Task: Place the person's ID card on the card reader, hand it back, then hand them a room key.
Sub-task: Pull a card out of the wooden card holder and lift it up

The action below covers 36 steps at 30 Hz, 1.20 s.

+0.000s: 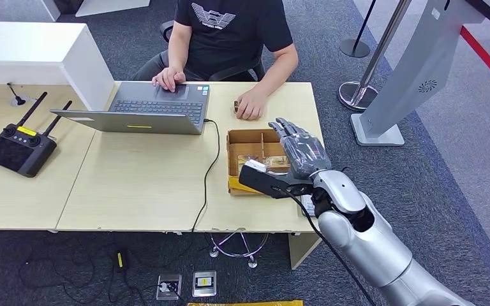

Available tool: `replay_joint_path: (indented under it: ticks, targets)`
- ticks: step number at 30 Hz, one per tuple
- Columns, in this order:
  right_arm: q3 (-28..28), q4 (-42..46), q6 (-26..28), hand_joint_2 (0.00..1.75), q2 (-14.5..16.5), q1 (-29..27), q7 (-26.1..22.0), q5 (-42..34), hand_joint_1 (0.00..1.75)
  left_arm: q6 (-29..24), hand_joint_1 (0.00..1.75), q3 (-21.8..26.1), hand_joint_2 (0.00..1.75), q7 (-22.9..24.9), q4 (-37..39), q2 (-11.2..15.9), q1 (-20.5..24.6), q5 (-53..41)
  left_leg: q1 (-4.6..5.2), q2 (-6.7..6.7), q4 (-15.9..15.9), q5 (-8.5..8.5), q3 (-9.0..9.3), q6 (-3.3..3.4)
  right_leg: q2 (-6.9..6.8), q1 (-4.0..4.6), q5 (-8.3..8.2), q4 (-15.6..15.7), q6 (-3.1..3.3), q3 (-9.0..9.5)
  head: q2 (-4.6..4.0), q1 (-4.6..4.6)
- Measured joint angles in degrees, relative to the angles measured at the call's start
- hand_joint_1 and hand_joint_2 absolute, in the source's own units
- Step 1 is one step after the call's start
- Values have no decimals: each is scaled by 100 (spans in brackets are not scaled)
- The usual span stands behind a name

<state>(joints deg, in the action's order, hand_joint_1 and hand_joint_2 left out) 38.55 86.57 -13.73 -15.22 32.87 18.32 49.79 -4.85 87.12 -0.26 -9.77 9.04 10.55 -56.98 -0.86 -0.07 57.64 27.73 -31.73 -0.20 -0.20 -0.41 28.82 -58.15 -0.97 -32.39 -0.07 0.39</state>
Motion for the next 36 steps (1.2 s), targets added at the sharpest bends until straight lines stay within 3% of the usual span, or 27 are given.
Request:
replay_joint_path:
  ticks: [17, 36]
  targets:
    - [242, -468, 126, 175, 350, 143, -214, -121, 0, -415, 0, 17, 0, 169, 0, -87, 11, 201, 0, -1, 0, 0, -1, 0, -3, 0, 0, -1, 0, 0, 0, 1]
    - [444, -622, -164, 175, 379, 197, -29, -123, 0, -479, 0, 17, 0, 344, 0, -96, 14, 162, 0, 0, 0, 0, 1, 0, 1, 0, 0, 0, 0, -2, 0, 1]
